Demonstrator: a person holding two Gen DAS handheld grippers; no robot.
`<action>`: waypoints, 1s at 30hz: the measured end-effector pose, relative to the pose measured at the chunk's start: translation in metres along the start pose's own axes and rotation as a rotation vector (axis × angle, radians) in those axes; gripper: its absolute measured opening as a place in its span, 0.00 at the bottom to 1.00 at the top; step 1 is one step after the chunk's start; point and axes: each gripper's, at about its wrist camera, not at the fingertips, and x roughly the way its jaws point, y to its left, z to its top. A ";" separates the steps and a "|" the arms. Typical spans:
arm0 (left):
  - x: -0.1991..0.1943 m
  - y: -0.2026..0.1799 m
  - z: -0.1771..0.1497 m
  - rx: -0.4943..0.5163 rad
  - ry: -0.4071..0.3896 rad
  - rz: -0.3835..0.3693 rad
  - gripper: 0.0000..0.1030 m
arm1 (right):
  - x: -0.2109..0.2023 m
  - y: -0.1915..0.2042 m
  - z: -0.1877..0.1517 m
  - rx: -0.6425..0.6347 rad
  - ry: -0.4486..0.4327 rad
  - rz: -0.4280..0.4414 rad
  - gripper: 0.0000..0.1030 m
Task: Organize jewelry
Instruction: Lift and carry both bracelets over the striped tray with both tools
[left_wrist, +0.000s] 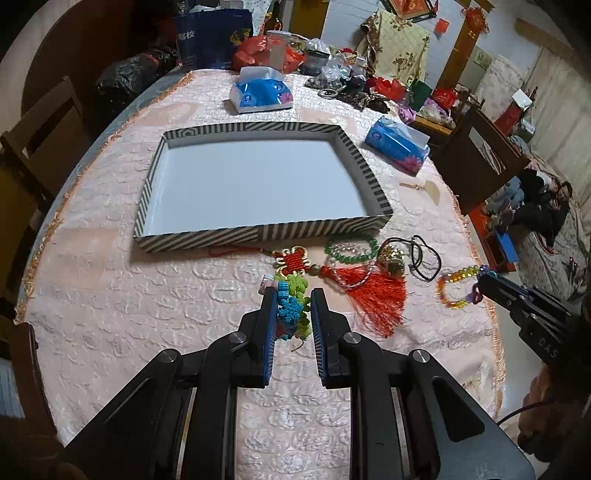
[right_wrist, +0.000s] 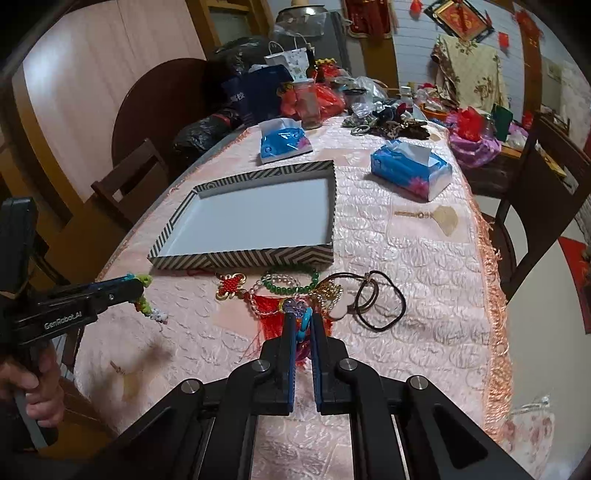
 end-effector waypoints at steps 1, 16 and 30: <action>0.000 -0.001 0.001 0.000 0.000 -0.001 0.16 | 0.000 -0.001 0.002 0.002 0.000 0.003 0.06; 0.003 0.023 0.028 0.066 0.006 -0.043 0.16 | 0.010 0.017 0.018 0.045 -0.003 -0.058 0.06; 0.017 0.067 0.054 0.100 0.028 -0.086 0.16 | 0.033 0.045 0.047 0.103 -0.005 -0.125 0.06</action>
